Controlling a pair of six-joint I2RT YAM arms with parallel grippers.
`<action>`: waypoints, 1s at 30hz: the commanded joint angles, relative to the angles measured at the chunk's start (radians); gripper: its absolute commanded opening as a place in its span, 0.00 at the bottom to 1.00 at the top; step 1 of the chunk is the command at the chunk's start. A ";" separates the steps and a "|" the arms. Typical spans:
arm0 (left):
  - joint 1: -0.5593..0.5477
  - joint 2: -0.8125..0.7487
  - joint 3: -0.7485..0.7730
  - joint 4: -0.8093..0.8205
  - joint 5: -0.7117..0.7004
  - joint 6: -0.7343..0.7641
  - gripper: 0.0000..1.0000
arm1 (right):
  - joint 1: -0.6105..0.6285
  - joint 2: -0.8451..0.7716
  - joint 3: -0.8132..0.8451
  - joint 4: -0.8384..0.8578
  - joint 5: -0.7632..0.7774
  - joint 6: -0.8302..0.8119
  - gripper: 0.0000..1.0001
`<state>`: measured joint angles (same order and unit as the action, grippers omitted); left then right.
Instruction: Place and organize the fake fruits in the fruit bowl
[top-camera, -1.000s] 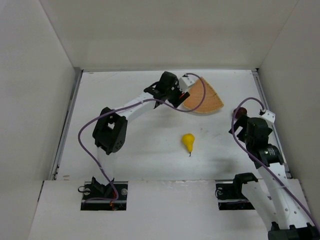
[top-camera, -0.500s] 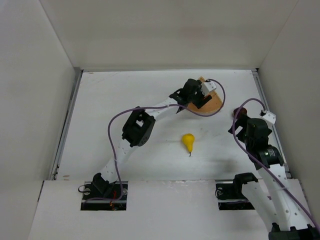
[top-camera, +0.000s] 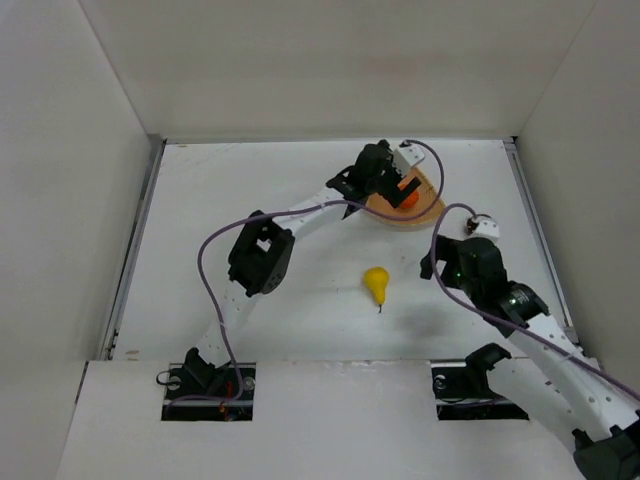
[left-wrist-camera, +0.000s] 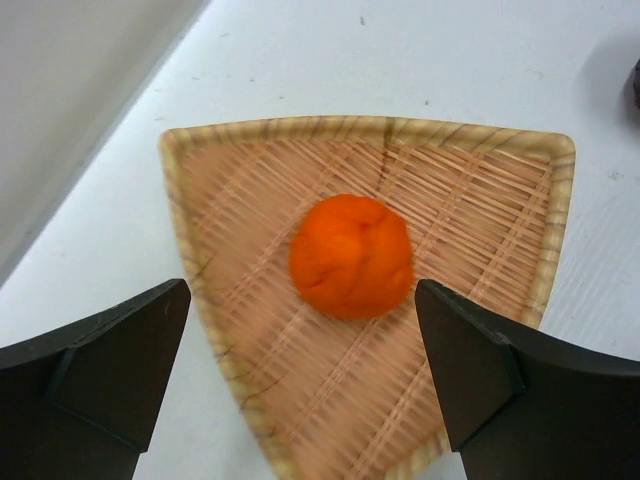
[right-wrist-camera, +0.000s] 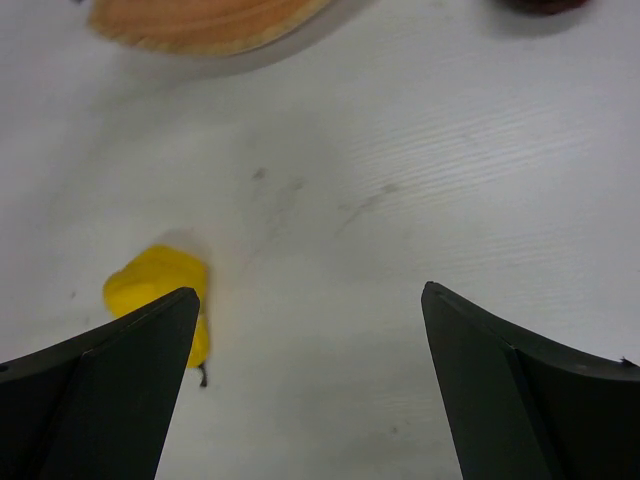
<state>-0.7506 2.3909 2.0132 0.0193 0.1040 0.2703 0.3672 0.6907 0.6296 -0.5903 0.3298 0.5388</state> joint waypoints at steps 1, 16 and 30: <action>0.053 -0.231 -0.065 0.022 -0.067 -0.031 1.00 | 0.173 0.050 0.012 0.124 -0.080 -0.036 1.00; 0.377 -0.590 -0.533 -0.263 -0.119 -0.141 1.00 | 0.424 0.703 0.143 0.316 -0.132 -0.068 1.00; 0.504 -0.656 -0.651 -0.288 -0.122 -0.249 1.00 | 0.402 0.779 0.226 0.317 -0.146 -0.155 0.07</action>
<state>-0.2661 1.8172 1.3720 -0.2913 -0.0189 0.0654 0.7689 1.4940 0.7998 -0.2848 0.1799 0.4210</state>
